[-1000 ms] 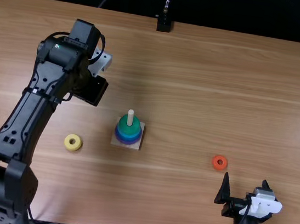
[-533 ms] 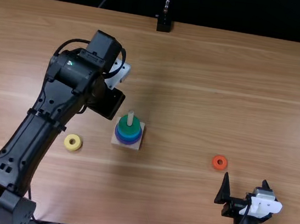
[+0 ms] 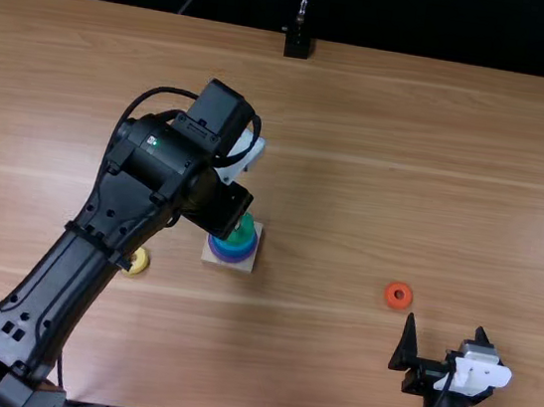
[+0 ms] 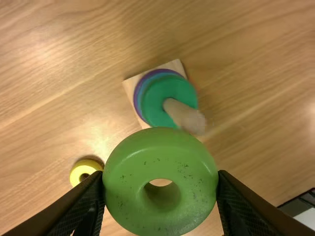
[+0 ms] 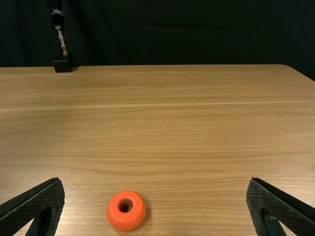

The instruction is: Build the Hanoi tower: stack the rings onto the peg from bottom to top in this color order: purple, dark blue, light blue, dark green, light green, yellow, orange.

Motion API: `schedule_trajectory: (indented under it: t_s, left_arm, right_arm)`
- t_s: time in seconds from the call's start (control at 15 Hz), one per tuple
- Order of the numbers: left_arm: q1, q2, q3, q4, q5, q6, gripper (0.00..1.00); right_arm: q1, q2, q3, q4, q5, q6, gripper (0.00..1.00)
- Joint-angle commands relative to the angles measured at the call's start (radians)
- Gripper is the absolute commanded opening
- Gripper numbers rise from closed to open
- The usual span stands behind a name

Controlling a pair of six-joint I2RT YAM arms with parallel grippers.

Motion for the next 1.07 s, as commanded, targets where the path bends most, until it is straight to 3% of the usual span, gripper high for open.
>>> schedule_trajectory:
  t_s: [0.0,1.0]
  left_arm:
    - [-0.012,-0.033,0.046,-0.001,0.004,-0.015,0.0]
    - [-0.038,0.084,0.149,0.017,0.004,-0.04,0.0]
  right_arm:
    - [-0.008,-0.013,-0.068,-0.072,0.007,0.003,1.0]
    - [-0.008,-0.013,-0.068,-0.072,0.007,0.003,1.0]
